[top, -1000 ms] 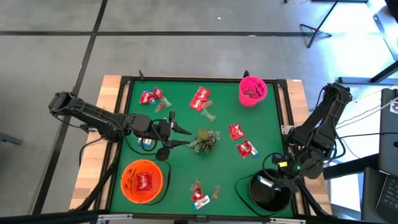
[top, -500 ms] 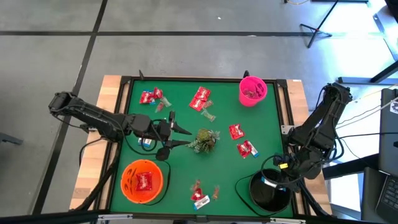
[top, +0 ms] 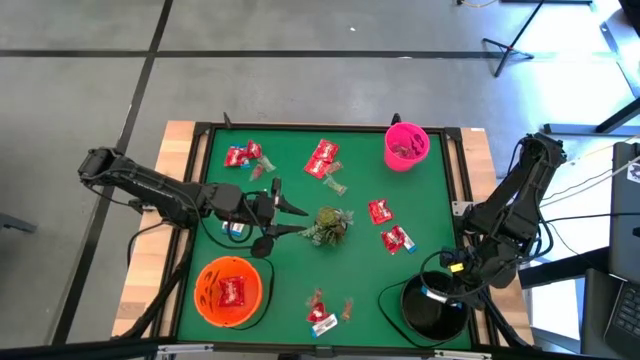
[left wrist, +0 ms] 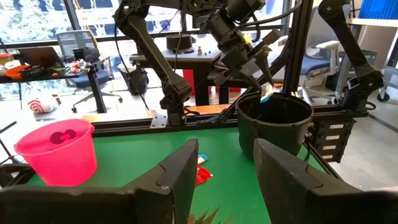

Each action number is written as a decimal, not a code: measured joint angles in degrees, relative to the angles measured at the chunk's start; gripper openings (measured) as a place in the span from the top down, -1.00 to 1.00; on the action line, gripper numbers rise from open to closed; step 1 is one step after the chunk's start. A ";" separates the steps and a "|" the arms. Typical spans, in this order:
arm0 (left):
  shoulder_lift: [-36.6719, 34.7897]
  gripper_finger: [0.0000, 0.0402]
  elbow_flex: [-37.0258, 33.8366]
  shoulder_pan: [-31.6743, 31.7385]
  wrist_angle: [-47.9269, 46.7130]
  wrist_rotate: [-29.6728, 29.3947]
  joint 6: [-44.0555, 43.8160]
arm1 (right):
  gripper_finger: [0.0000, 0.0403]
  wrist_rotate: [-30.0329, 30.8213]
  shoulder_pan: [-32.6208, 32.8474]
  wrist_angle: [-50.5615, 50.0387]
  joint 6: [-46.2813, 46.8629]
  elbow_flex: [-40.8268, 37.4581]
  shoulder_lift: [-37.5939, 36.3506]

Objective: Sort candy
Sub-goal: Put the white chocolate into the black bucket, then put the red candy into the orange bucket

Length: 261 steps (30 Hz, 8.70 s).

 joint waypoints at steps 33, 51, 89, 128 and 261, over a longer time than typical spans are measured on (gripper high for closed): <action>0.00 0.26 0.00 0.04 0.00 -0.28 -0.48 | -0.20 50.19 -0.04 2.51 -22.63 0.11 -6.51; 0.00 0.26 0.00 0.19 -0.44 -0.29 -0.32 | -0.20 50.31 0.00 2.44 -31.90 0.09 -6.51; 0.02 0.26 0.00 -0.50 -4.35 -2.24 -3.04 | -0.20 29.18 -42.44 -18.16 -40.68 12.60 -1.76; 0.02 0.26 0.00 -0.48 -7.81 -2.86 -3.32 | -0.20 6.04 -51.71 -6.15 -54.64 -5.73 18.16; 0.00 -0.37 4.51 8.68 -24.93 2.14 -6.20 | 0.04 6.45 -46.12 11.92 -55.65 -14.92 22.99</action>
